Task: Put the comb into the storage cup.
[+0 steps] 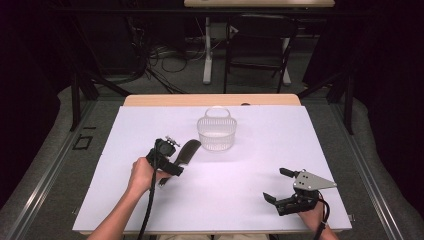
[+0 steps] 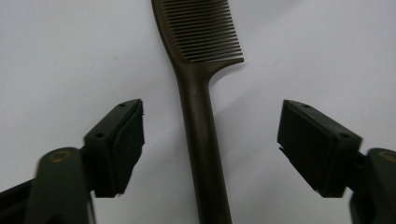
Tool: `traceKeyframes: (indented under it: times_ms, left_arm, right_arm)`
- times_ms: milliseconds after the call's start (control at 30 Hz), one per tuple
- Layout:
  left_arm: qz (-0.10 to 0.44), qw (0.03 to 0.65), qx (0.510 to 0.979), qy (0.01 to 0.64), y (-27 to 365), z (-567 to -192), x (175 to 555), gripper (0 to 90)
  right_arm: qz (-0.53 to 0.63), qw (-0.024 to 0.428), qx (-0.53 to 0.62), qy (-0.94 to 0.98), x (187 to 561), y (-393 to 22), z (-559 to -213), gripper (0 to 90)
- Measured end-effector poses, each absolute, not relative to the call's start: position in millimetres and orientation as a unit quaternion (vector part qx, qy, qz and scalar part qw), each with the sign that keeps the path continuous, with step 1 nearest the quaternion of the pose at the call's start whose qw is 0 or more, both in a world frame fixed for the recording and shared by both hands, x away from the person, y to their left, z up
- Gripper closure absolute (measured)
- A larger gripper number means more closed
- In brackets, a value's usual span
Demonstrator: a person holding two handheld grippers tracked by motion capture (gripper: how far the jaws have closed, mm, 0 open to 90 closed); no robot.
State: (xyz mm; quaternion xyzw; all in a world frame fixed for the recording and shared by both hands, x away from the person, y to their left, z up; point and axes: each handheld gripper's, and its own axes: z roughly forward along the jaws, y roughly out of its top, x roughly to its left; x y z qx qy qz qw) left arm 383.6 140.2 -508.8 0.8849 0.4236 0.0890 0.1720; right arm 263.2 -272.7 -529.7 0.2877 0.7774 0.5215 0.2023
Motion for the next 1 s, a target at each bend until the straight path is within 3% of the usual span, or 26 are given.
traceKeyframes:
  times_ms: [533,1000]
  left_arm:
    - [0.061,0.134,0.889,0.433,129.9,-516.3,398.0,56.5]
    - [0.054,0.141,0.879,0.452,135.7,-524.0,405.5,65.2]
  right_arm:
    - [0.522,0.200,0.289,0.777,263.1,-272.9,-530.0,0.0]
    - [0.520,0.197,0.289,0.779,263.9,-272.1,-531.0,0.0]
